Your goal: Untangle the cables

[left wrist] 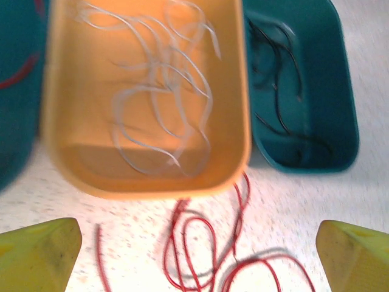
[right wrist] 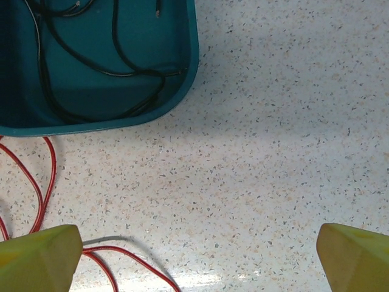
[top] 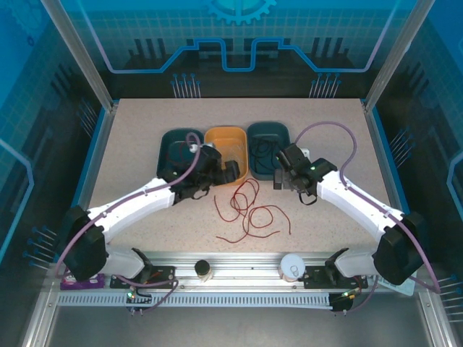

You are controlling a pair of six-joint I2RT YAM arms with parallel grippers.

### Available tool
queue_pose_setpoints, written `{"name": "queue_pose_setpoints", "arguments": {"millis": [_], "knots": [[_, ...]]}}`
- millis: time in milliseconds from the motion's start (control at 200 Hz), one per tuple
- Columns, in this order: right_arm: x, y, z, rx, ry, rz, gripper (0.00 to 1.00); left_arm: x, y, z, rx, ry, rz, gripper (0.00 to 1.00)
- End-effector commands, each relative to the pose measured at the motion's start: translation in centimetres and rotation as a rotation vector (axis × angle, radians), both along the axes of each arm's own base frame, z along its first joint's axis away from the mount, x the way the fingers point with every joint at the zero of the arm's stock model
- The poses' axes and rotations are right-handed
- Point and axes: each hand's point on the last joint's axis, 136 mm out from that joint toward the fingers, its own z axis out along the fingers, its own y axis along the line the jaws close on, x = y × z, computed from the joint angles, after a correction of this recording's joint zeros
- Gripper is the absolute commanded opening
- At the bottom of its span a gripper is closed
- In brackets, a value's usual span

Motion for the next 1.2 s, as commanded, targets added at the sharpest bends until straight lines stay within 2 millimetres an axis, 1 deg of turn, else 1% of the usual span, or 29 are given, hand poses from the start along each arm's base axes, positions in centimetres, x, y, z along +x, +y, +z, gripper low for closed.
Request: {"name": "queue_pose_setpoints", "arguments": {"millis": [0,40,105,145,175,225,270,310,385,480,555,570,620,700,805,926,961,1041,1196], "knots": [[-0.1,0.9,-0.2,0.016,0.01,0.036,1.0,-1.2,-2.1,-2.6,0.062,0.009,-0.095,0.99],[-0.1,0.7,-0.3,0.016,0.01,0.032,1.0,-1.7,-3.0,-3.3,0.063,0.023,-0.12,0.99],[-0.3,0.1,-0.5,0.019,0.014,0.013,1.0,-2.2,-4.2,-4.3,0.058,0.039,-0.151,0.93],[-0.4,-0.3,-0.6,0.028,0.012,0.0,1.0,-2.5,-4.9,-5.0,0.058,0.049,-0.169,0.87],[-0.5,-0.6,-0.8,0.042,0.015,-0.007,1.0,-2.6,-5.3,-5.3,0.06,0.054,-0.179,0.83],[-0.6,-0.9,-1.0,0.071,0.016,-0.016,1.0,-2.8,-5.8,-6.0,0.07,0.067,-0.187,0.81],[-0.8,-1.3,-1.2,0.088,0.015,-0.033,1.0,-2.8,-6.0,-6.6,0.078,0.08,-0.187,0.75],[-0.9,-1.8,-1.3,0.092,0.011,-0.054,1.0,-2.8,-6.1,-7.3,0.082,0.093,-0.182,0.73],[-1.2,-2.4,-1.2,0.097,-0.003,-0.076,1.0,-2.8,-6.0,-8.3,0.096,0.118,-0.169,0.63],[-1.4,-2.9,-0.9,0.1,-0.033,-0.09,1.0,-2.9,-5.6,-9.5,0.118,0.151,-0.14,0.58],[-1.3,-3.4,-0.1,0.099,-0.071,-0.109,1.0,-3.1,-5.1,-10.2,0.135,0.171,-0.114,0.52],[-1.8,-3.8,-0.9,0.084,-0.054,-0.116,1.0,-3.1,-5.0,-10.3,0.137,0.174,-0.113,0.52],[-1.9,-4.2,-0.8,0.078,-0.064,-0.131,1.0,-3.2,-5.0,-10.6,0.139,0.18,-0.111,0.5],[-2.0,-4.2,-0.7,0.092,-0.079,-0.129,1.0,-3.1,-5.0,-10.9,0.143,0.187,-0.107,0.44],[-1.9,-3.9,-0.4,0.121,-0.102,-0.124,1.0,-3.0,-5.0,-11.5,0.158,0.203,-0.1,0.41],[-2.0,-3.9,-0.2,0.138,-0.118,-0.121,1.0,-3.0,-4.9,-12.1,0.175,0.224,-0.089,0.34],[-2.0,-3.9,-0.1,0.14,-0.122,-0.119,1.0,-3.0,-4.8,-12.3,0.182,0.231,-0.084,0.34],[-2.0,-3.9,0.0,0.142,-0.122,-0.12,1.0,-2.9,-4.8,-12.5,0.186,0.232,-0.08,0.32],[-1.9,-3.7,-0.4,0.149,-0.114,-0.117,1.0,-2.6,-5.0,-12.5,0.189,0.228,-0.073,0.23]]}}
